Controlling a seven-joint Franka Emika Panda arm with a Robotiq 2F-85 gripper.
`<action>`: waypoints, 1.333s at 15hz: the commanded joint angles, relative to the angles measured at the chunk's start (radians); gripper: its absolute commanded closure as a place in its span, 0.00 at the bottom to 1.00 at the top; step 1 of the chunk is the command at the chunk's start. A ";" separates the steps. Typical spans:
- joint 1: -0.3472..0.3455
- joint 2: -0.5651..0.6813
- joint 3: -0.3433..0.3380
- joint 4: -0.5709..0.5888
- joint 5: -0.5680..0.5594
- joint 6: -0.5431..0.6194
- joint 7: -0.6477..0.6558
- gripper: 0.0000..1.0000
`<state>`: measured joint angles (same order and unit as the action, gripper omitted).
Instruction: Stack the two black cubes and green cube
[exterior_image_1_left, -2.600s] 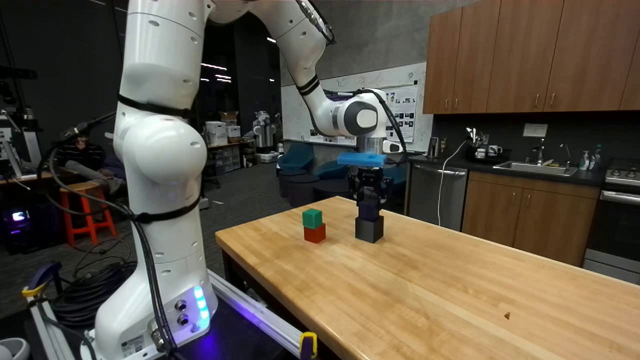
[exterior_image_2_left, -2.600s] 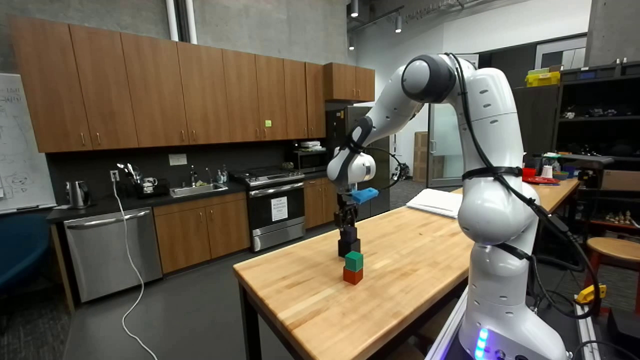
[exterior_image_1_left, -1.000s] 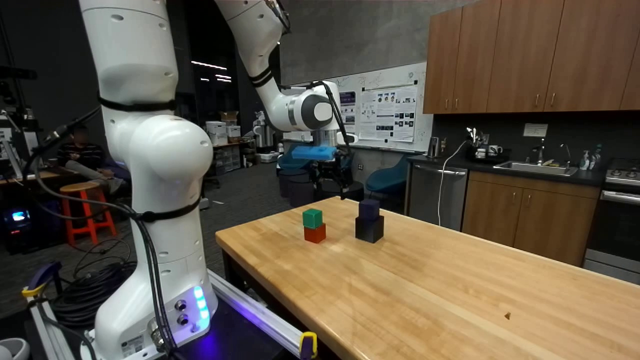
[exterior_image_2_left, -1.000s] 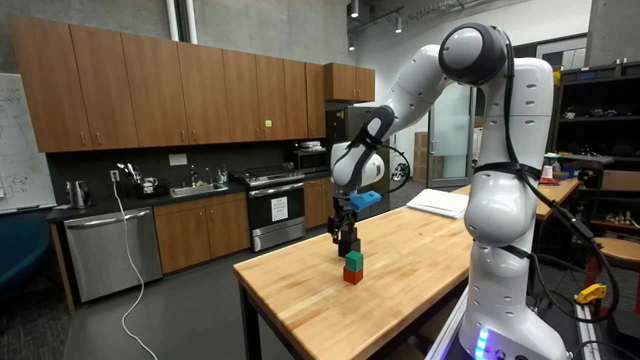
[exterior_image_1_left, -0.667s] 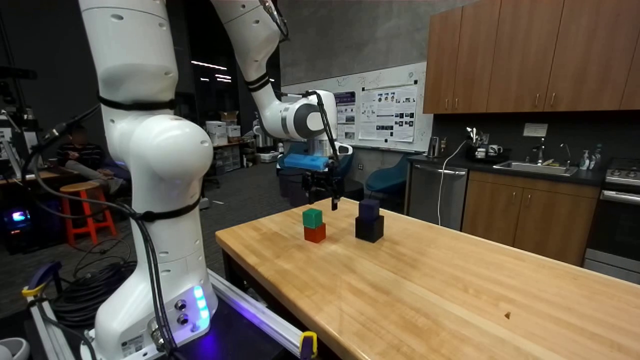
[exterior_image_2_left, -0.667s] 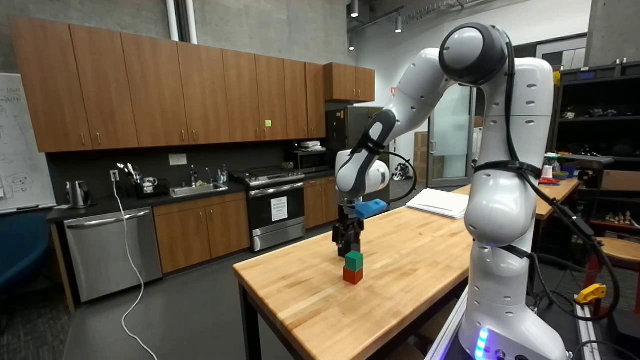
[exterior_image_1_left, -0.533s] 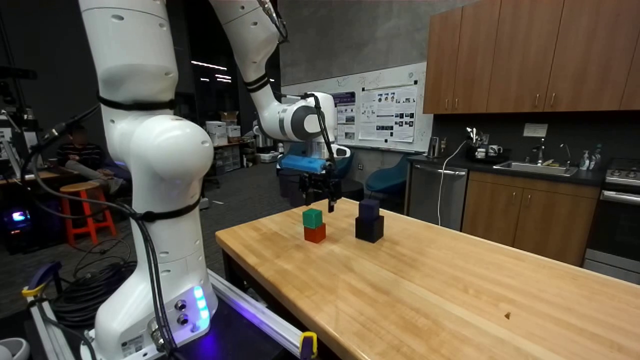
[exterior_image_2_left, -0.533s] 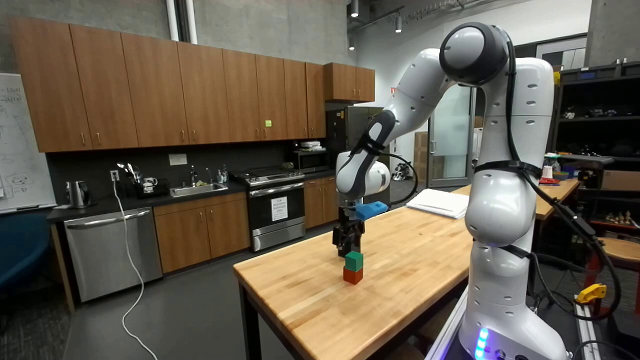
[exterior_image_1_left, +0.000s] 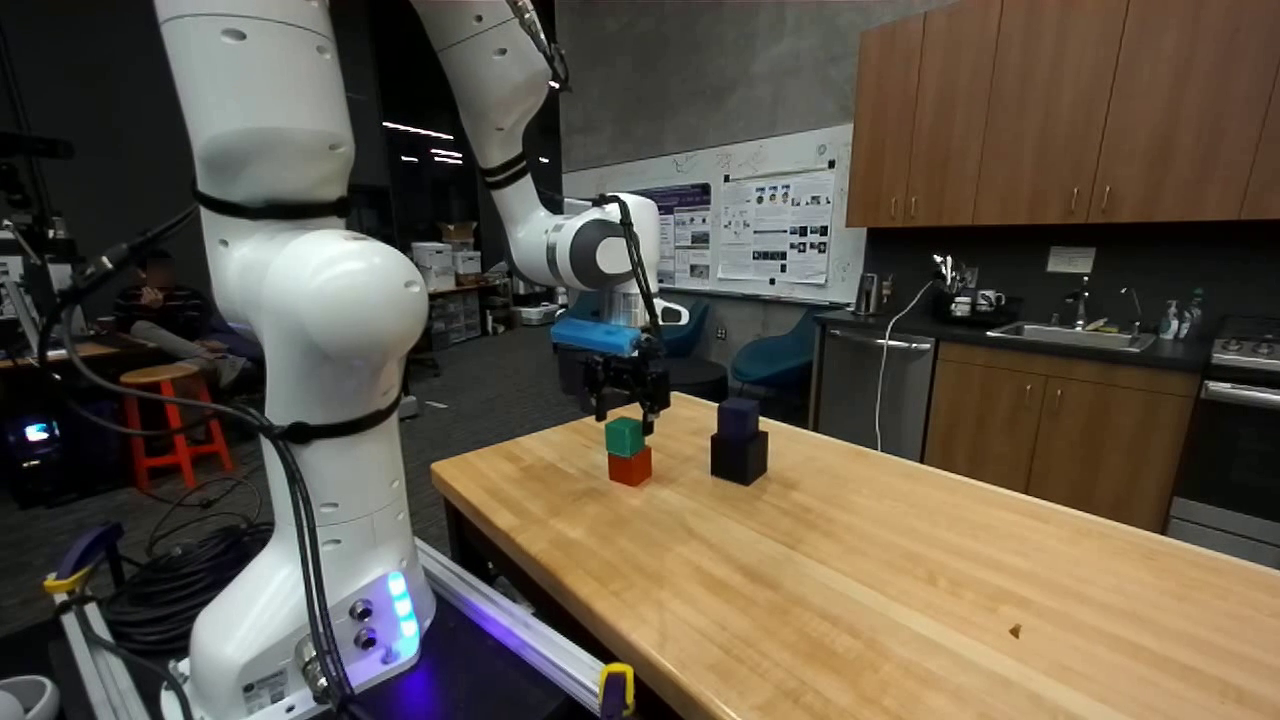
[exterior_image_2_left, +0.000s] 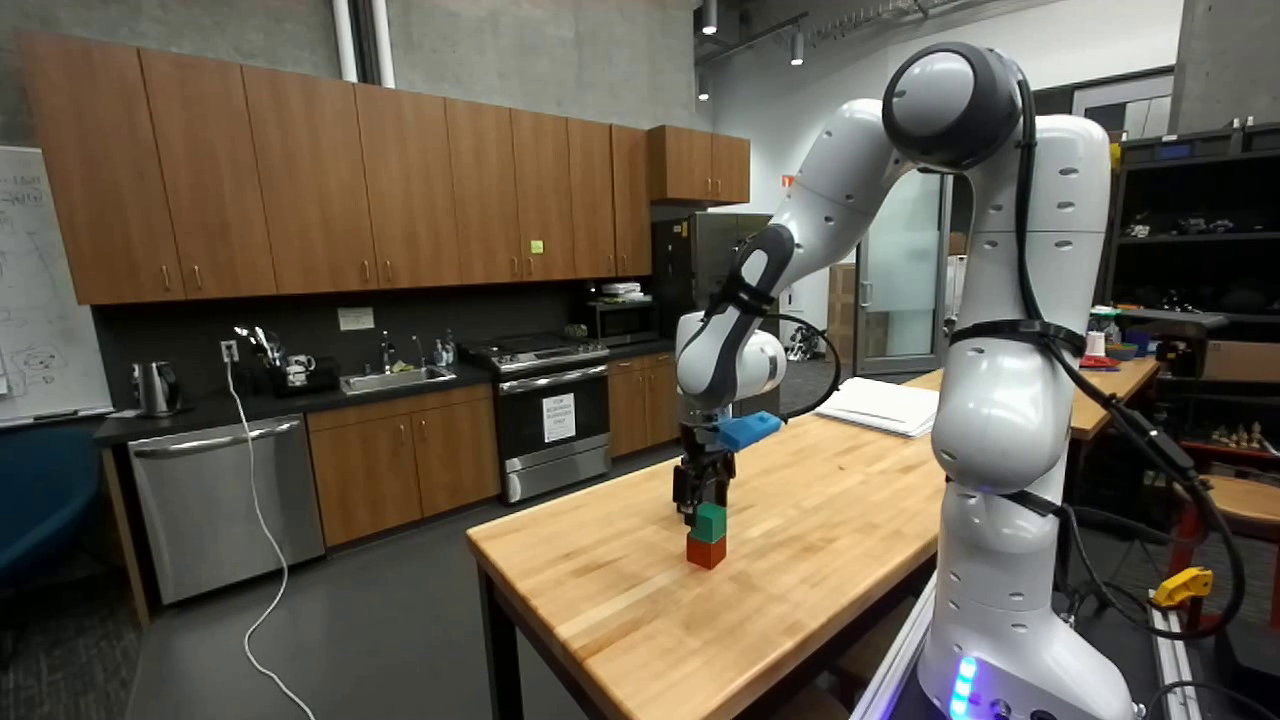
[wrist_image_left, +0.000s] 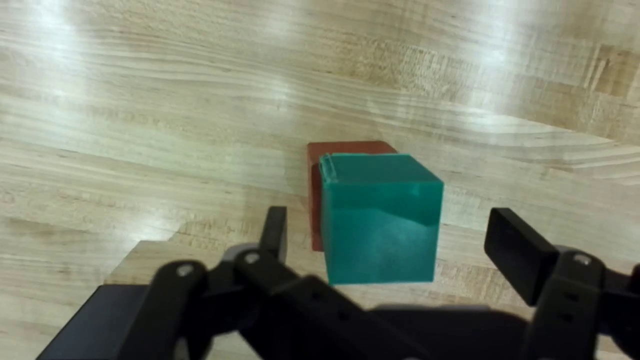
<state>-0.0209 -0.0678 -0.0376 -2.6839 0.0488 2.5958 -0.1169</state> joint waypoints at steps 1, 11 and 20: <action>0.004 -0.042 -0.002 -0.038 0.017 -0.001 -0.050 0.25; -0.007 -0.105 -0.011 -0.024 -0.034 -0.043 -0.099 0.76; -0.072 -0.177 -0.074 0.092 -0.151 -0.097 -0.133 0.76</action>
<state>-0.0747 -0.2154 -0.0886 -2.6361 -0.0765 2.5460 -0.2207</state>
